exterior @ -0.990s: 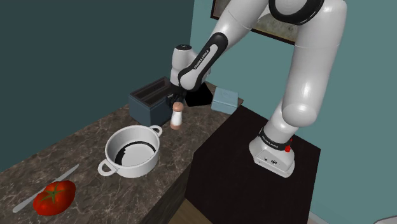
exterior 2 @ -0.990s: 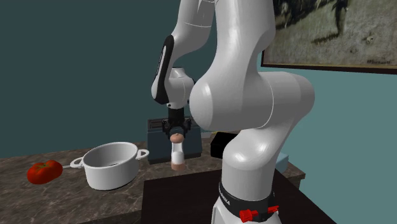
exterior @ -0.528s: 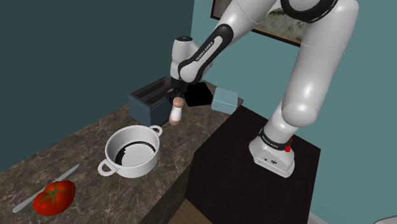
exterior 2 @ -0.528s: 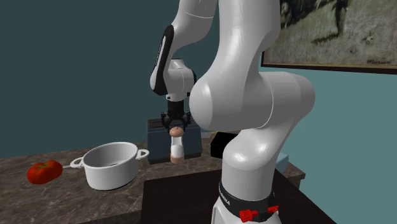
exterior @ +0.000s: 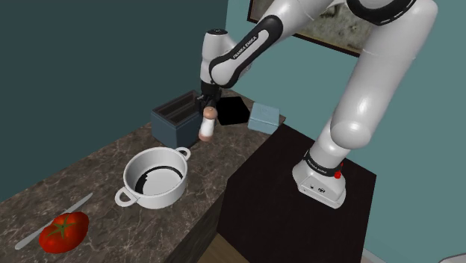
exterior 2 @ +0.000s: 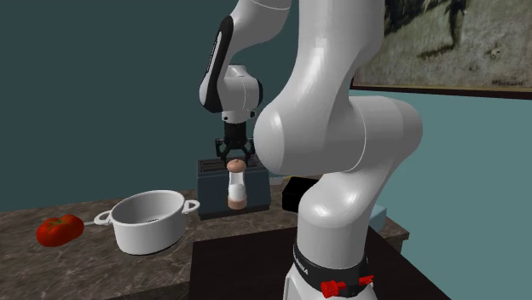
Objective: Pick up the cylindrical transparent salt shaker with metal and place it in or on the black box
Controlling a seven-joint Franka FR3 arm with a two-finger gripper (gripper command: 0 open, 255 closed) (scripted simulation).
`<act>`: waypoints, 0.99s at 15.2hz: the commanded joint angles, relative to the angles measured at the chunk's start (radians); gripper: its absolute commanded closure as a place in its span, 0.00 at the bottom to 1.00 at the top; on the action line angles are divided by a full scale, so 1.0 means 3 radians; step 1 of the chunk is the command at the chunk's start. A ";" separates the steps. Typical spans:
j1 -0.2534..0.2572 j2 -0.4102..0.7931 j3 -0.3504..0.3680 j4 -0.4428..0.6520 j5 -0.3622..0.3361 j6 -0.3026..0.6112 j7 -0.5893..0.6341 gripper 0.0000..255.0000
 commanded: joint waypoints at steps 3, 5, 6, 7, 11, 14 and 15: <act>-0.0004 -0.0151 0.0009 0.0024 0.0036 -0.0175 -0.0025 1.00; -0.0006 -0.0221 0.0012 0.0043 0.0051 -0.0264 -0.0036 1.00; -0.0007 -0.0256 0.0013 0.0054 0.0059 -0.0309 -0.0041 1.00; -0.0007 -0.0289 0.0014 0.0065 0.0066 -0.0353 -0.0047 1.00; -0.0008 -0.0417 0.0016 0.0119 0.0091 -0.0534 -0.0065 1.00; -0.0008 -0.0506 0.0016 0.0166 0.0107 -0.0669 -0.0077 1.00; -0.0008 -0.0534 0.0016 0.0184 0.0112 -0.0715 -0.0081 1.00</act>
